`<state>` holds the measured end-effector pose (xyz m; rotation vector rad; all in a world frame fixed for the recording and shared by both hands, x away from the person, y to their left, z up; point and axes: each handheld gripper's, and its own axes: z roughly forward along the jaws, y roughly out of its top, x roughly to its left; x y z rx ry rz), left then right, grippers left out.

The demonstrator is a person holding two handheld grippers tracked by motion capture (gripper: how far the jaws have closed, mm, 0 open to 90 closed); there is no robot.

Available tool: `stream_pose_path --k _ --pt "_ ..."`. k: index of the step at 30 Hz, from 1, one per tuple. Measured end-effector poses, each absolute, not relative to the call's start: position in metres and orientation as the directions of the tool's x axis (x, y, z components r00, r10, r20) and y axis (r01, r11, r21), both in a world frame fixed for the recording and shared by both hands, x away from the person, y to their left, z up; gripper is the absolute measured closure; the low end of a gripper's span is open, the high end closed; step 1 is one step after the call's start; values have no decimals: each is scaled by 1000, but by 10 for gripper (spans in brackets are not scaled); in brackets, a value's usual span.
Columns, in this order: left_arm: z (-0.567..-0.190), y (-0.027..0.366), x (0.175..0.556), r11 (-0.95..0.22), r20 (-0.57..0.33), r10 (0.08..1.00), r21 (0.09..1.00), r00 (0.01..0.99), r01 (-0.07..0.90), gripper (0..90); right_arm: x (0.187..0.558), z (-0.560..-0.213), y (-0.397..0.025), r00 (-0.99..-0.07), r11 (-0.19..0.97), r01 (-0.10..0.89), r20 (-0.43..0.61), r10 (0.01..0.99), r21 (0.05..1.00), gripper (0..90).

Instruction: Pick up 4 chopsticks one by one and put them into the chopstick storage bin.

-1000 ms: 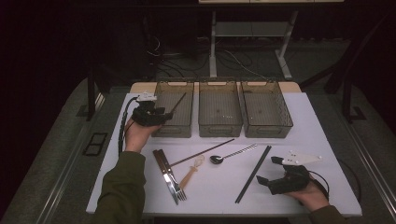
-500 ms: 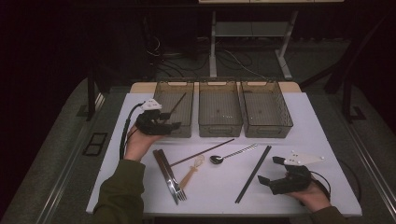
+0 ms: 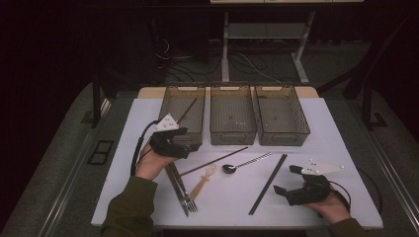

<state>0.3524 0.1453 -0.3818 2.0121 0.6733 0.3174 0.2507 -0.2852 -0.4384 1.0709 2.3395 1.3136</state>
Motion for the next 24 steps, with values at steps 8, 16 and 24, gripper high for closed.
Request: stream_pose_path --k 8,16,24 --pt "-394 141 341 -424 -58 559 837 827 345 228 251 -438 -285 -699 321 472 127 704 821 44" --pt "-407 141 334 -436 -71 561 822 824 367 284 251 -437 -286 -698 320 471 125 705 822 44" --pt "-414 134 335 -475 -66 534 801 843 363 444 251 -437 -285 -700 323 471 125 703 821 44"
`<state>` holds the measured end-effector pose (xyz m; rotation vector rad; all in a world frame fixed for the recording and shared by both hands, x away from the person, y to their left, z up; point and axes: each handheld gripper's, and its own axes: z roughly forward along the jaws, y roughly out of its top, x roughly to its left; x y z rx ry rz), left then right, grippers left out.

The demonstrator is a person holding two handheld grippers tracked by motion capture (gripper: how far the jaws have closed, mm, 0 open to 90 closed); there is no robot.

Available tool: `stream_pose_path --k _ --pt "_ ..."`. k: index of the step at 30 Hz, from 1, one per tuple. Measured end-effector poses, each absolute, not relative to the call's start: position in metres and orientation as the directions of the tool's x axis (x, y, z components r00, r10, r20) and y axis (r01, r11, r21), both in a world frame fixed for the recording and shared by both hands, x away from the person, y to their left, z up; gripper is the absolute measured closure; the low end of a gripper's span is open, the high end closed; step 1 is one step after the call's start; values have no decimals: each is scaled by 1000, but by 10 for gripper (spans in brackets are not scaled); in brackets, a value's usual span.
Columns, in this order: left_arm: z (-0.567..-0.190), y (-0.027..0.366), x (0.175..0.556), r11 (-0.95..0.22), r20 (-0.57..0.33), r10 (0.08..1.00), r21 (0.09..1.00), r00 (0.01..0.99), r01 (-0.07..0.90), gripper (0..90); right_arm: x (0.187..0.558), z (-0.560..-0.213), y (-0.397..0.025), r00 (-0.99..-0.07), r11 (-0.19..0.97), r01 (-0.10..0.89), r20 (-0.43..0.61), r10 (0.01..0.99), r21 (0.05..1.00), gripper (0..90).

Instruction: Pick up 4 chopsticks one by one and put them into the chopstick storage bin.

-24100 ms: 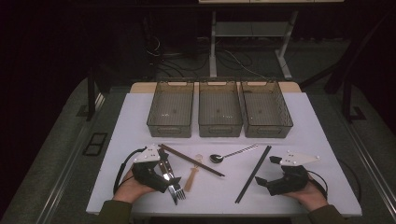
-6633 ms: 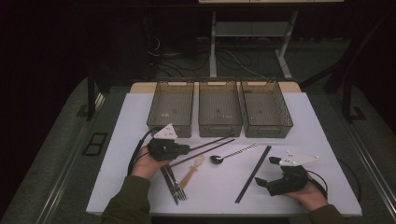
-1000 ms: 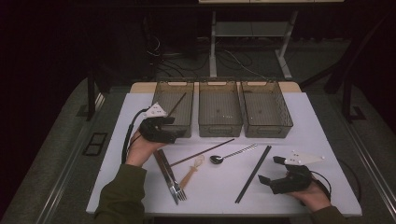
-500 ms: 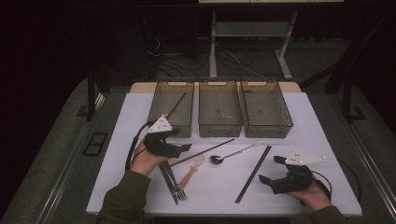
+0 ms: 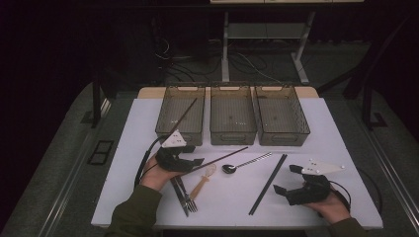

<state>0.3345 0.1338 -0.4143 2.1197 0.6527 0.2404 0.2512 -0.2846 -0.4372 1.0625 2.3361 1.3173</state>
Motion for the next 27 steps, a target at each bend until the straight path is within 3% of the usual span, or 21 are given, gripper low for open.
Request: stream_pose_path --k 6,11,27 --pt "-420 130 338 -488 -71 528 790 846 371 598 251 -437 -283 -703 325 471 127 699 820 44" --pt "-429 124 340 -522 -70 518 764 852 380 669 252 -437 -283 -705 328 471 126 698 819 44" --pt "-443 113 347 -559 -87 508 724 857 405 757 252 -438 -283 -707 330 469 124 696 819 44"
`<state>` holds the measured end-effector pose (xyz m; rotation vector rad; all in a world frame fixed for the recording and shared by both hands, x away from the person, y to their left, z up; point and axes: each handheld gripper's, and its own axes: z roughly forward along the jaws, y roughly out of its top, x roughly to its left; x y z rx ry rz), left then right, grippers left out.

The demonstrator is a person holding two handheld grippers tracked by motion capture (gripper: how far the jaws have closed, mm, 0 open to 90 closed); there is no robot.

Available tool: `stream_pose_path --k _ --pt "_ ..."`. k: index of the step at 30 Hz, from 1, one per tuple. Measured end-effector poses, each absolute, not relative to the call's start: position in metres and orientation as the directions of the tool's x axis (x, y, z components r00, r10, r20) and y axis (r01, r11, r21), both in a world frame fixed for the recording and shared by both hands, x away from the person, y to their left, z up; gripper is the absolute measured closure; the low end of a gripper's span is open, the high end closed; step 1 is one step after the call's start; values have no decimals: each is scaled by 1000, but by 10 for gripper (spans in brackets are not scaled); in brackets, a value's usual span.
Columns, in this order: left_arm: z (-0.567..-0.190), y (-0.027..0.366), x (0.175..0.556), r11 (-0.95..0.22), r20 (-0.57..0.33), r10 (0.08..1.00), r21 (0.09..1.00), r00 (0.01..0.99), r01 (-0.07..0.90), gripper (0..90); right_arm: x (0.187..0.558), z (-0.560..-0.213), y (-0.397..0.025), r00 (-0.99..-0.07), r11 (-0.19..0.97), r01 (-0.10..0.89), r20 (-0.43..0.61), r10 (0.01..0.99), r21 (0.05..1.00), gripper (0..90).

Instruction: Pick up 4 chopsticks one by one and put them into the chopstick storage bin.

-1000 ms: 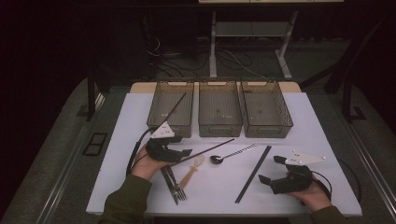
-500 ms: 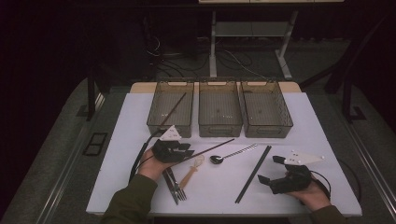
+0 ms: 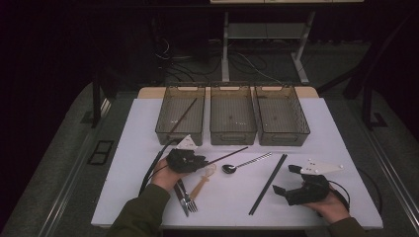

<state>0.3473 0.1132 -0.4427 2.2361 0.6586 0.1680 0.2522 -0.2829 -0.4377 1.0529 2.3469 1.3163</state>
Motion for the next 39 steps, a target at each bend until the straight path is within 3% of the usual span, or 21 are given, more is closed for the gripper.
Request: stream_pose_path --k 39 --pt "-446 106 347 -612 -67 482 687 874 391 847 252 -438 -283 -709 332 466 121 695 820 44"
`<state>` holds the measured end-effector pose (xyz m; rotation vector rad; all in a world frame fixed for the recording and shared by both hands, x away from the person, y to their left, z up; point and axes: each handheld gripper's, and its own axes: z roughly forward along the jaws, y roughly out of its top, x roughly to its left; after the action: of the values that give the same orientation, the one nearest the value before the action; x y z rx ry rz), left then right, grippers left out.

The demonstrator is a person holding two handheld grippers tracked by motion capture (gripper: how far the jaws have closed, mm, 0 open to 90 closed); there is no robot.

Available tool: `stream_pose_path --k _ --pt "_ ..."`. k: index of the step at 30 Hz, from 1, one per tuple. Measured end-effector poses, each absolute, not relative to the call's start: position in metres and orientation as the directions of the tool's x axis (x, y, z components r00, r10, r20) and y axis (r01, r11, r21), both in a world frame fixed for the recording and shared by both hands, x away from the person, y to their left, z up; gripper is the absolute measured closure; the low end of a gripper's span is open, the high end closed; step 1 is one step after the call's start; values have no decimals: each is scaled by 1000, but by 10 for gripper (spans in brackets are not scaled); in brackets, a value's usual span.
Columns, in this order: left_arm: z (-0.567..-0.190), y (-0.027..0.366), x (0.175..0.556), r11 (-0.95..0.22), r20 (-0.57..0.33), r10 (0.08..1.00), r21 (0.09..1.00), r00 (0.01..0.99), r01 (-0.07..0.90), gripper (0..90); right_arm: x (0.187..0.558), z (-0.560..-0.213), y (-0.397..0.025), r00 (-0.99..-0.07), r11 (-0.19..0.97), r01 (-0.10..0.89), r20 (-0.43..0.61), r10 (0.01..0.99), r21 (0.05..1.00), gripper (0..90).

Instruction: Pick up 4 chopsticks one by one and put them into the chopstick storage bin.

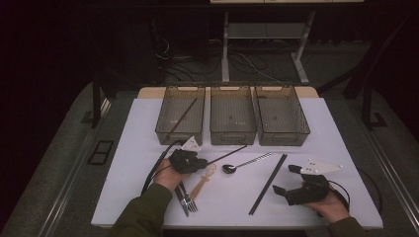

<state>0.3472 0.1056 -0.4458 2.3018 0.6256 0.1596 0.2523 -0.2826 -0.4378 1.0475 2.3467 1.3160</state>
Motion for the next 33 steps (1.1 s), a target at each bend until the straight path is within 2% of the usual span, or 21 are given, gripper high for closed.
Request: stream_pose_path --k 33 --pt "-416 122 334 -552 -108 431 754 896 357 847 252 -438 -282 -710 335 465 120 694 819 44"
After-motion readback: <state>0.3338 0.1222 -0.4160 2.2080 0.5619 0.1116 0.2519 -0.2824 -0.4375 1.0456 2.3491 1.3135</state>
